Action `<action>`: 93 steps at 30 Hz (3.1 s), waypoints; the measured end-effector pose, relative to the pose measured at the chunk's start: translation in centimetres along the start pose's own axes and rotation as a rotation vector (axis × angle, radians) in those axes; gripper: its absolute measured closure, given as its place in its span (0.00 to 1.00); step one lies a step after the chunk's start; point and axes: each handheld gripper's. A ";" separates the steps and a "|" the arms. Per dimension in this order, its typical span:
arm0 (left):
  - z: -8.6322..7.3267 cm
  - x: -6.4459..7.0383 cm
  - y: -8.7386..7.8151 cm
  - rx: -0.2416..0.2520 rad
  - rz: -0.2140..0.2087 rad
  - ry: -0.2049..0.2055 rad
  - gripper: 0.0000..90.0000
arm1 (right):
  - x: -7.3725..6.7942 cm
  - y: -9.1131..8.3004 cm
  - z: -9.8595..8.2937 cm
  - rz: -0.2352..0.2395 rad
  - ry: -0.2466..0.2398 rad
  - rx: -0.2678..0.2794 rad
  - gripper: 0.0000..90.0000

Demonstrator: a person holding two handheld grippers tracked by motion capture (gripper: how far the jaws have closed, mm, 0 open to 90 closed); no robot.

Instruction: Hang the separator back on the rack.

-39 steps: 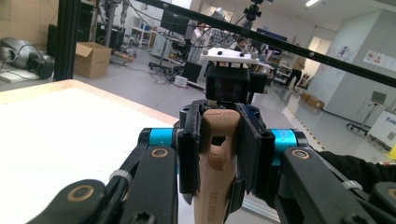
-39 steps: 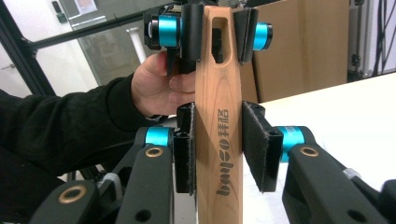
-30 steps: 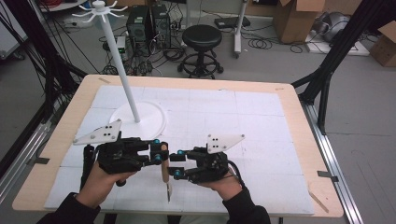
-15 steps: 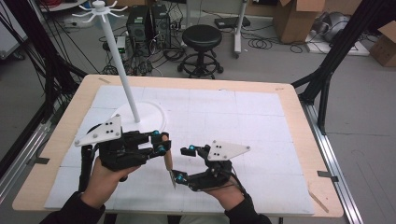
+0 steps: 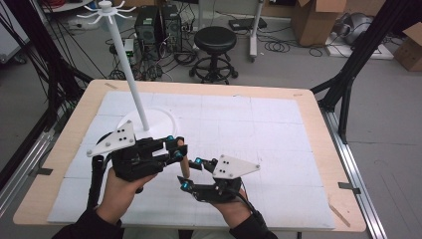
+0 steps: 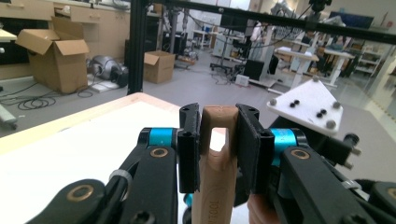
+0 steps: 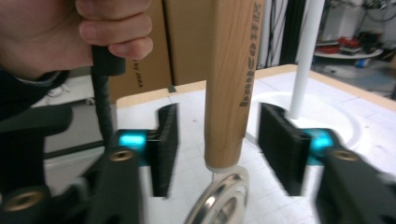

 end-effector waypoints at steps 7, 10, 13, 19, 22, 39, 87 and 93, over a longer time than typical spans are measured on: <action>-0.1 0.3 0.0 0.028 0.022 -0.002 0.79 | -0.2 -0.3 0.0 -0.061 -0.009 -0.005 0.77; -0.1 0.2 -0.1 0.035 0.025 -0.012 0.79 | -0.1 -0.4 0.1 -0.061 -0.002 0.000 0.78; -0.2 0.1 -0.1 0.036 0.023 -0.016 0.79 | 0.0 -0.4 0.1 -0.054 0.008 -0.005 0.78; -0.5 -0.8 -0.4 0.067 -0.049 -0.064 0.55 | 0.2 -0.5 0.2 -0.003 0.040 -0.019 0.79; -0.6 -1.5 -1.1 0.068 -0.124 -0.099 0.48 | 0.6 -0.9 0.2 0.073 0.069 0.014 0.79; -2.3 -1.1 -0.7 -0.033 -0.437 -0.143 0.53 | 1.2 -0.7 0.3 0.459 0.117 0.063 0.79; -2.1 -0.4 -0.6 -0.009 -0.367 -0.104 0.77 | 1.4 -0.8 0.2 0.471 0.143 0.082 0.81; -1.9 -0.7 -0.8 -0.002 -0.272 -0.081 0.81 | 1.7 -0.8 0.2 0.397 0.201 0.089 0.53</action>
Point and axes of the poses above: each handheld gripper's, and its own axes: y roughly forward along the jaws, z roughly out of its top, x roughly to its right, and after that the axes turned 5 degrees about x, right-handed
